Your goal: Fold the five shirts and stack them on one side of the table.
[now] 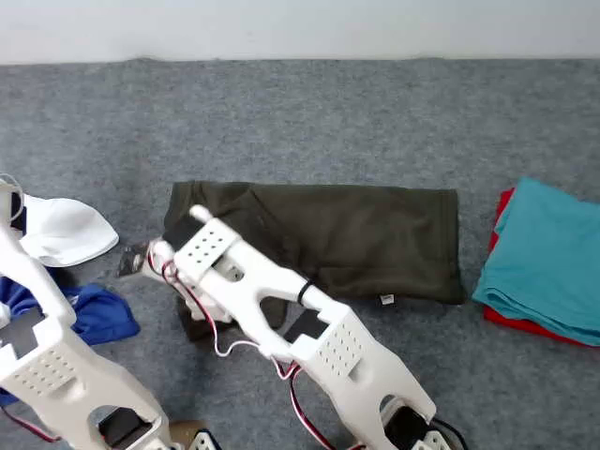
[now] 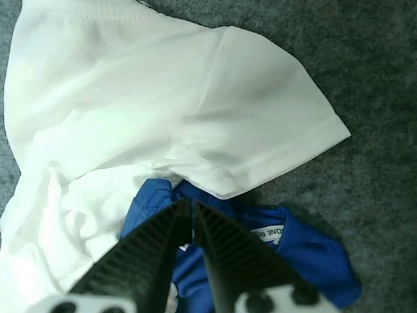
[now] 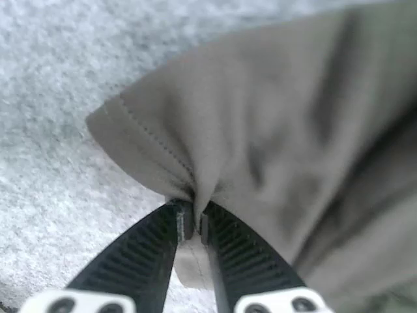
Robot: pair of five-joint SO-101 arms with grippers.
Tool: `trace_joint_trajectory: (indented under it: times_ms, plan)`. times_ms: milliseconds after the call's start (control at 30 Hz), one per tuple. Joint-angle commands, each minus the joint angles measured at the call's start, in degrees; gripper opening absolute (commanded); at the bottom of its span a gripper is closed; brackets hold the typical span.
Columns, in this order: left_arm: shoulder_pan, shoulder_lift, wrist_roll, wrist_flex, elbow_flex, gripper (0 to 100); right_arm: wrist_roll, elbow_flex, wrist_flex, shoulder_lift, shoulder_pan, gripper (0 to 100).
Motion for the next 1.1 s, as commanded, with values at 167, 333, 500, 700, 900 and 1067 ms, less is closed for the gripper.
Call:
trace_joint_trajectory:
  times_ms: [167, 333, 500, 700, 900, 1067]
  plan:
    - [0.1, -3.3, -0.3, -0.8, -0.3, 1, 0.2, -13.2, 4.3, -1.5, 5.8, 1.1]
    - [0.0, -3.3, -0.3, -0.9, -0.3, 1, 0.2, -16.6, 4.2, -1.2, 9.9, 1.1]
    - [0.2, -3.3, -0.3, -1.0, -0.3, 1, 0.1, -18.7, 3.7, -0.8, 13.9, 1.3]
    - [0.3, -3.3, -0.3, -1.0, -0.3, 1, -2.3, -18.8, 2.0, 0.8, 17.4, 2.0]
    - [0.3, -3.3, -0.3, -1.0, -0.3, 1, -6.5, -18.9, 1.8, 5.1, 21.5, 15.8]
    - [0.3, -3.3, -0.3, -1.0, -0.3, 1, -8.2, -19.0, 1.1, 5.6, 24.9, 18.0]
